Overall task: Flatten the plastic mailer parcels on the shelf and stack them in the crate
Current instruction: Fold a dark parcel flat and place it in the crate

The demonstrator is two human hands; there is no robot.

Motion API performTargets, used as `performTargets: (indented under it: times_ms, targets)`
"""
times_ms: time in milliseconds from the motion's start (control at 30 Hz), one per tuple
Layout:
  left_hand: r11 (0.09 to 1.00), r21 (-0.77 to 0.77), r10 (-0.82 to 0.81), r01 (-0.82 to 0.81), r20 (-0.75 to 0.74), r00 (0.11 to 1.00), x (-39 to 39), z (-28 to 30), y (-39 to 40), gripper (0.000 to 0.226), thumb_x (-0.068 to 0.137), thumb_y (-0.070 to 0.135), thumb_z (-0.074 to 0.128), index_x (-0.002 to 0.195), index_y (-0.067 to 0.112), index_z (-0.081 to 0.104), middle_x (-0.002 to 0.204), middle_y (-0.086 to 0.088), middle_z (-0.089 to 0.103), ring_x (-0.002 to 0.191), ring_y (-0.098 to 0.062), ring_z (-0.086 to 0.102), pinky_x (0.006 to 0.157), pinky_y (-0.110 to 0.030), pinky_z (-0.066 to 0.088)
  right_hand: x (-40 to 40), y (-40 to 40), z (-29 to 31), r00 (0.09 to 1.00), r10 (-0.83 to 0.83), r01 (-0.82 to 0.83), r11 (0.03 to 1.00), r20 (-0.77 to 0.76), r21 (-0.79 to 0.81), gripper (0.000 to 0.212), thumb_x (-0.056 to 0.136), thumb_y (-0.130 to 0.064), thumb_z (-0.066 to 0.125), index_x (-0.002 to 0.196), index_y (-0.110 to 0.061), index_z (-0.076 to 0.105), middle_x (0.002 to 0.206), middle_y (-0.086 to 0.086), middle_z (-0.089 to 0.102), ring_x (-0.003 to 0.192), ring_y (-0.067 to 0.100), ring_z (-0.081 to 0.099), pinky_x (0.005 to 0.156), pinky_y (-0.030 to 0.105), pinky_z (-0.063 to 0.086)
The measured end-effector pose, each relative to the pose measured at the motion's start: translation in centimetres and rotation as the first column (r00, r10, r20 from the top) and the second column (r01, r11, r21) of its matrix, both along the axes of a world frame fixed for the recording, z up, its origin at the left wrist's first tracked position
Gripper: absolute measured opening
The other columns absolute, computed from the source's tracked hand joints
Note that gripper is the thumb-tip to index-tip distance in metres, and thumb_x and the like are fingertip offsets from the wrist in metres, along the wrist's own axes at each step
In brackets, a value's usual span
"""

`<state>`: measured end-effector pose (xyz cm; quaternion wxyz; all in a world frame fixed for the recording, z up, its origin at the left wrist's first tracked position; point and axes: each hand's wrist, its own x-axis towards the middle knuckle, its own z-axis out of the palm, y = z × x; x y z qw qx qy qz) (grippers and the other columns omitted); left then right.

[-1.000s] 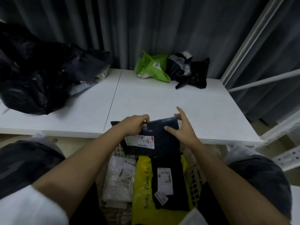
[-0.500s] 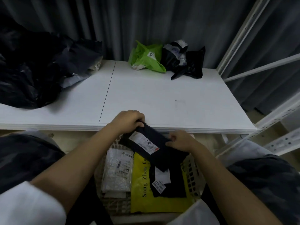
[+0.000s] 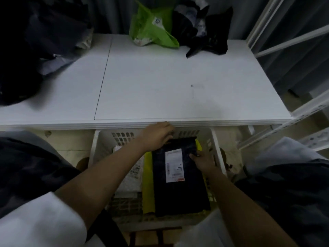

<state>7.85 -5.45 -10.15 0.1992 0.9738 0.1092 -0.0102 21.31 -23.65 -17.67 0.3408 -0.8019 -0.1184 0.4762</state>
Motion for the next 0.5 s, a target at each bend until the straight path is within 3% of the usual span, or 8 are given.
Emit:
performTargets:
  times_ms: [67, 167, 267, 333, 367, 433, 500]
  targets:
    - [1.0, -0.018, -0.023, 0.022, -0.043, 0.999, 0.2, -1.0, -0.1, 0.032, 0.101, 0.024, 0.042, 0.129, 0.014, 0.053, 0.127, -0.007, 0.053, 0.112, -0.027, 0.052, 0.08, -0.033, 0.042, 0.1, -0.9, -0.8, 0.992, -0.046, 0.056, 0.995, 0.118, -0.081, 0.009, 0.096, -0.016, 0.058, 0.092, -0.017, 0.049, 0.08, -0.005, 0.048, 0.069, 0.004, 0.046, 0.075, 0.028, 0.04]
    - [0.997, -0.056, -0.058, 0.053, -0.104, 0.993, 0.3, -2.1, 0.0, 0.031, 0.101, 0.023, 0.042, 0.129, 0.017, 0.054, 0.127, -0.006, 0.055, 0.112, -0.026, 0.053, 0.082, -0.035, 0.047, 0.7, -1.4, -2.2, 0.972, 0.065, -0.022, 0.982, 0.224, -0.187, 0.032, 0.096, -0.006, 0.051, 0.074, -0.026, 0.04, 0.074, -0.008, 0.041, 0.064, 0.006, 0.04, 0.077, 0.03, 0.036]
    - [0.996, -0.056, -0.073, 0.065, -0.172, 0.982, 0.7, -2.5, -0.1, 0.031, 0.102, 0.025, 0.039, 0.128, 0.019, 0.054, 0.125, -0.007, 0.058, 0.108, -0.027, 0.056, 0.081, -0.038, 0.049, 0.8, -0.8, -2.1, 0.918, 0.279, -0.214, 0.947, 0.282, -0.239, 0.034, 0.098, -0.007, 0.046, 0.07, -0.023, 0.037, 0.068, -0.003, 0.036, 0.061, 0.015, 0.037, 0.074, 0.034, 0.035]
    - [0.996, -0.053, -0.088, 0.078, -0.231, 0.969, 1.2, -2.5, -0.6, 0.032, 0.102, 0.024, 0.038, 0.129, 0.019, 0.054, 0.126, -0.006, 0.058, 0.107, -0.026, 0.057, 0.08, -0.035, 0.048, 0.5, -0.5, -1.4, 0.865, 0.345, -0.254, 0.927, 0.363, -0.276, 0.02, 0.096, -0.008, 0.048, 0.079, -0.019, 0.05, 0.076, 0.003, 0.051, 0.067, 0.017, 0.048, 0.072, 0.029, 0.036]
    - [0.995, -0.05, -0.097, 0.087, -0.252, 0.963, 1.5, -2.3, -0.8, 0.032, 0.102, 0.023, 0.037, 0.129, 0.019, 0.055, 0.126, -0.006, 0.059, 0.106, -0.026, 0.057, 0.08, -0.034, 0.048, 0.5, -0.3, -1.2, 0.834, 0.385, -0.289, 0.915, 0.395, -0.282, 0.007, 0.094, -0.009, 0.05, 0.095, -0.011, 0.056, 0.087, 0.01, 0.059, 0.077, 0.025, 0.057, 0.072, 0.029, 0.04]
    - [0.995, -0.045, -0.098, 0.089, -0.264, 0.96, 1.8, -2.1, -1.2, 0.032, 0.103, 0.022, 0.037, 0.129, 0.019, 0.055, 0.127, -0.006, 0.059, 0.106, -0.026, 0.058, 0.079, -0.033, 0.047, 0.3, 0.2, -0.7, 0.772, 0.464, -0.343, 0.88, 0.434, -0.329, 0.027, 0.093, -0.011, 0.05, 0.118, -0.001, 0.052, 0.104, 0.02, 0.062, 0.088, 0.035, 0.06, 0.067, 0.032, 0.045]
    - [0.997, -0.031, -0.083, 0.077, -0.26, 0.962, 2.0, -1.7, -1.4, 0.032, 0.103, 0.021, 0.037, 0.129, 0.019, 0.055, 0.127, -0.006, 0.06, 0.106, -0.025, 0.058, 0.078, -0.031, 0.045, 0.0, 0.9, 0.6, 0.703, 0.528, -0.388, 0.847, 0.477, -0.364, 0.023, 0.095, -0.013, 0.047, 0.114, -0.002, 0.053, 0.102, 0.02, 0.063, 0.082, 0.034, 0.058, 0.061, 0.032, 0.042]
